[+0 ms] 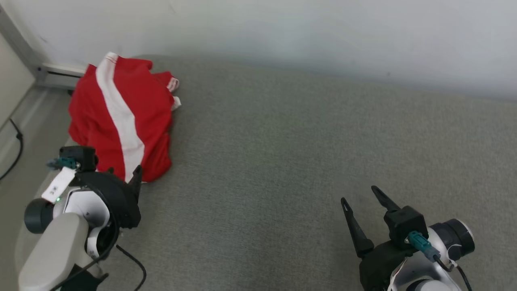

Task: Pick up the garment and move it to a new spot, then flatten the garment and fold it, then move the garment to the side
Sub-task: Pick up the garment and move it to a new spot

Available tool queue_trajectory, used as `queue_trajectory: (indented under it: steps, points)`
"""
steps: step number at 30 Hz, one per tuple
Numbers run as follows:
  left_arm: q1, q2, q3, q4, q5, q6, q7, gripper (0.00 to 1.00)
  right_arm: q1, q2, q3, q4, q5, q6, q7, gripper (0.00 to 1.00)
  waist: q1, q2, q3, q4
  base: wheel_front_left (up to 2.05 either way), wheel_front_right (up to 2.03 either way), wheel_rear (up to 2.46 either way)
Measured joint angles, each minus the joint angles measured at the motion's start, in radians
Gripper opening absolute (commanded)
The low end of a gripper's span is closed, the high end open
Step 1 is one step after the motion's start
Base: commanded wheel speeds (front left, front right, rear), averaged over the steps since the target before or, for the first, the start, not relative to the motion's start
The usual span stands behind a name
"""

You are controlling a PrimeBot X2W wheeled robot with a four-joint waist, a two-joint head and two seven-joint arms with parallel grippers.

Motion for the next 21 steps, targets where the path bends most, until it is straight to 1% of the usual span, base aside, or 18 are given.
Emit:
queue_trajectory:
  steps: [5,9,13,17,18,19,21]
  points:
    - [-0.059,0.005,0.010,0.045,0.005,0.031,0.037,1.00,-0.009,-0.021,-0.002,-0.045,-0.005,0.010,0.022,1.00,0.0001,0.0000,0.072,-0.039,0.00,0.00,0.00]
    - [-0.120,0.020,0.020,0.070,0.040,0.075,0.054,1.00,-0.042,-0.035,-0.014,-0.086,-0.005,0.015,0.035,1.00,0.0001,0.0001,0.133,-0.064,0.00,0.00,0.00]
    - [-0.176,0.025,0.019,0.091,0.058,0.088,0.076,1.00,-0.064,-0.049,-0.034,-0.124,-0.006,0.016,0.049,1.00,0.0001,0.0001,0.196,-0.083,0.00,0.00,0.00]
    - [-0.226,-0.007,0.011,0.111,0.061,0.089,0.084,1.00,-0.102,-0.057,-0.054,-0.133,-0.006,0.016,0.053,1.00,0.0002,0.0001,0.256,-0.094,0.00,0.00,0.00]
    - [-0.238,-0.015,0.010,0.126,0.062,0.091,0.088,0.29,-0.111,-0.059,-0.057,-0.133,-0.006,0.016,0.054,1.00,0.0003,0.0001,0.269,-0.096,0.00,0.00,0.00]
    - [-0.248,-0.017,0.009,0.139,0.066,0.098,0.088,0.00,-0.118,-0.062,-0.061,-0.129,-0.006,0.016,0.056,1.00,0.0003,0.0002,0.281,-0.097,0.00,0.00,0.00]
    - [-0.265,-0.018,0.013,0.160,0.073,0.107,0.087,0.00,-0.125,-0.064,-0.069,-0.123,-0.006,0.016,0.056,1.00,0.0003,0.0001,0.301,-0.099,0.00,0.00,0.00]
